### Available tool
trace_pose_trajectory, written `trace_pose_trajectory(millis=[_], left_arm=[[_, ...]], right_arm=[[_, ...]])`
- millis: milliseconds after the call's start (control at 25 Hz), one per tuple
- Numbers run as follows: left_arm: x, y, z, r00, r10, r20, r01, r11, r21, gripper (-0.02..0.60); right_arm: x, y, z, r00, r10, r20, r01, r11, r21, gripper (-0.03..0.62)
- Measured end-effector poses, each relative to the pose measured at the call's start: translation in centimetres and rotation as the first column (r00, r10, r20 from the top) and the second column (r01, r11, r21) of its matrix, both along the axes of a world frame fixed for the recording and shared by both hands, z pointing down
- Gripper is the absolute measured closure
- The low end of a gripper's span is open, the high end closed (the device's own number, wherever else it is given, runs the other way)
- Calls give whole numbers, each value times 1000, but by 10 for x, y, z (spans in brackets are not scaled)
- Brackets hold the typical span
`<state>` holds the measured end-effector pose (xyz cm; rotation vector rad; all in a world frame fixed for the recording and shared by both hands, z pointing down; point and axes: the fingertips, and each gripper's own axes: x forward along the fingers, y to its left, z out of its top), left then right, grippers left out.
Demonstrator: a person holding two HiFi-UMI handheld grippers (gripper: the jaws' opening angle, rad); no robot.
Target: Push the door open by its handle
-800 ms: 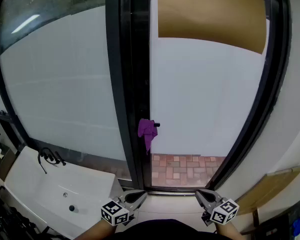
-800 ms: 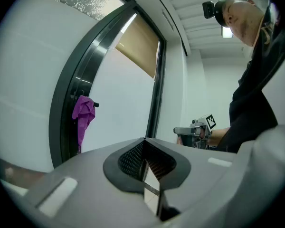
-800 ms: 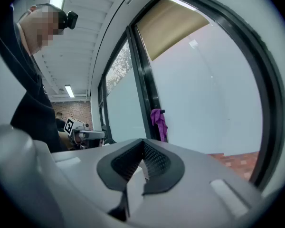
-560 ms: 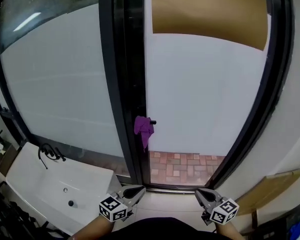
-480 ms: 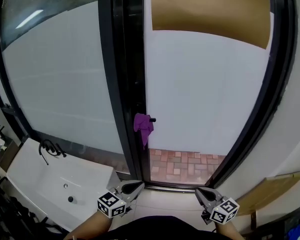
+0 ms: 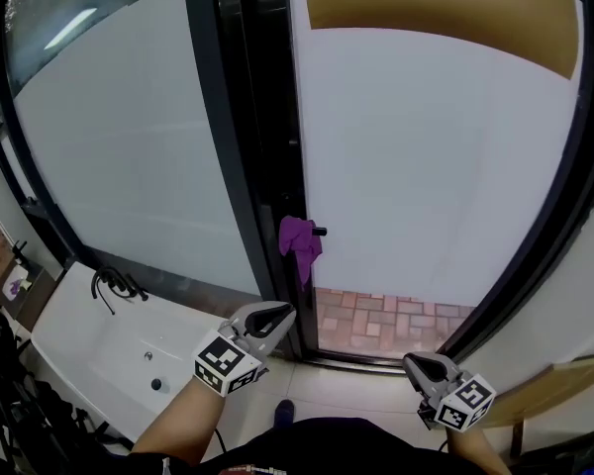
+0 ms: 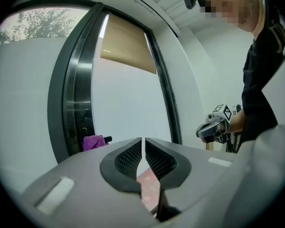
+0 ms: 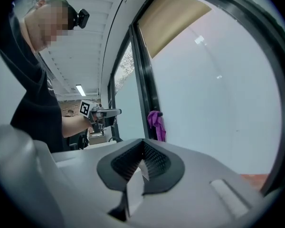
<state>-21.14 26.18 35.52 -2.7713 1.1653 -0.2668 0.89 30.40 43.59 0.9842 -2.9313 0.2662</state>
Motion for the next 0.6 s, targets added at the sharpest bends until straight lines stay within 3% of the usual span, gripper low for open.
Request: trace_pose_trajectory(millis=[160,280,480,600], left_arm=[[-26,-60,6,998,70,8,-70,996,57,563],[-33,-108,-1,981,133,139,-153,978,145,545],[-37,-178,-9,898,139,417,-242,948,205,498],[-18,-203,0,822,108,559,-270,938,216,438]], right_arm=[[-42,-62,-5,998,39,-48,-38,999,22,594],[-72,-102,-17,994,87,-59,-88,996,-10,594],[-113,-164,-25,992,123,-38,-125,991,-55,594],[-119,-182,-24,995,94,-41,-97,993,-68,594]])
